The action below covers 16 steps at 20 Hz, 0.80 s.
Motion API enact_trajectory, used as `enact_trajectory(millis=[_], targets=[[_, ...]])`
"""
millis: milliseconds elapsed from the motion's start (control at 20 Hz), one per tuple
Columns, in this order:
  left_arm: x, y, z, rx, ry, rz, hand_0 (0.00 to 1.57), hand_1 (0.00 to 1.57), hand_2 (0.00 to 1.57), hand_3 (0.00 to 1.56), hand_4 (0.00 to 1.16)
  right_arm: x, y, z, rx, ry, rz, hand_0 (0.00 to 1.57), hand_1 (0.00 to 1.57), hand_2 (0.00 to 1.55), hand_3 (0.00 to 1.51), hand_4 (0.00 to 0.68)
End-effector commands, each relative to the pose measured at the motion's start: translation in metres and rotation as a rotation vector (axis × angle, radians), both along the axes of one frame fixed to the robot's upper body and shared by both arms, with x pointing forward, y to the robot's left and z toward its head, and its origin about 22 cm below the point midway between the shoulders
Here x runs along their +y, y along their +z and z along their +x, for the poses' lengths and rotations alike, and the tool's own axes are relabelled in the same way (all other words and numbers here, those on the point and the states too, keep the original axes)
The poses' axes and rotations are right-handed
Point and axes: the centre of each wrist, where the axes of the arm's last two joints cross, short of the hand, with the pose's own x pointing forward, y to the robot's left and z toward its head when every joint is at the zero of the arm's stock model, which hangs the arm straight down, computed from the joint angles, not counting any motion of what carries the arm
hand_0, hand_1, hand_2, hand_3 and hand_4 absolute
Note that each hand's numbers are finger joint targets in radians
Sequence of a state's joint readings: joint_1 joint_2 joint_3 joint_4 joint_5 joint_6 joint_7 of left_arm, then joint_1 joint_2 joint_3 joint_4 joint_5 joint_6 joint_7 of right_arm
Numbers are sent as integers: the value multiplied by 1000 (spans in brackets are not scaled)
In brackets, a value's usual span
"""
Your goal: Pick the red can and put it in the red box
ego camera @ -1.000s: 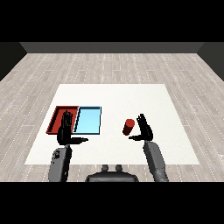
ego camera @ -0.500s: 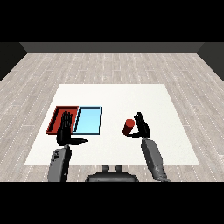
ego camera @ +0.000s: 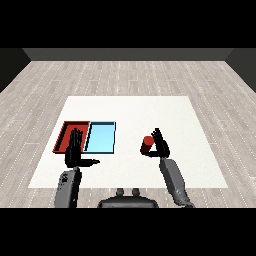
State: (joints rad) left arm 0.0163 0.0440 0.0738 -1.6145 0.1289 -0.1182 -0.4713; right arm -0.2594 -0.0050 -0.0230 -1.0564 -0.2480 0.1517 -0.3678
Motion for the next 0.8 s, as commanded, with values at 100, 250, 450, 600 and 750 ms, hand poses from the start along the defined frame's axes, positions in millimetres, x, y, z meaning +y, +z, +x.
enact_trajectory(millis=[100, 250, 450, 600, 750], targets=[[1, -9, -2, 6, -9, -1, 0, 0, 0, 0, 0, 14, 1, 9, 11, -25, -19, 0, 0, 0, 0, 0], [-1, 18, 13, 4, -16, 9, 0, 0, 0, 0, 0, 17, -5, 10, 42, -6, 3, 0, 0, 0, 0, 0], [-13, 10, 4, 1, 8, 11, 0, 0, 0, 0, 0, 9, -18, 10, 8, 3, -15, 0, 0, 0, 0, 0], [5, -9, 4, 4, 12, 9, 0, 0, 0, 0, 0, -5, -5, 16, 38, 18, -23, 0, 0, 0, 0, 0], [16, 6, 10, 2, 5, -4, 0, 0, 0, 0, 0, 21, -16, 15, 25, 8, -7, 0, 0, 0, 0, 0]])
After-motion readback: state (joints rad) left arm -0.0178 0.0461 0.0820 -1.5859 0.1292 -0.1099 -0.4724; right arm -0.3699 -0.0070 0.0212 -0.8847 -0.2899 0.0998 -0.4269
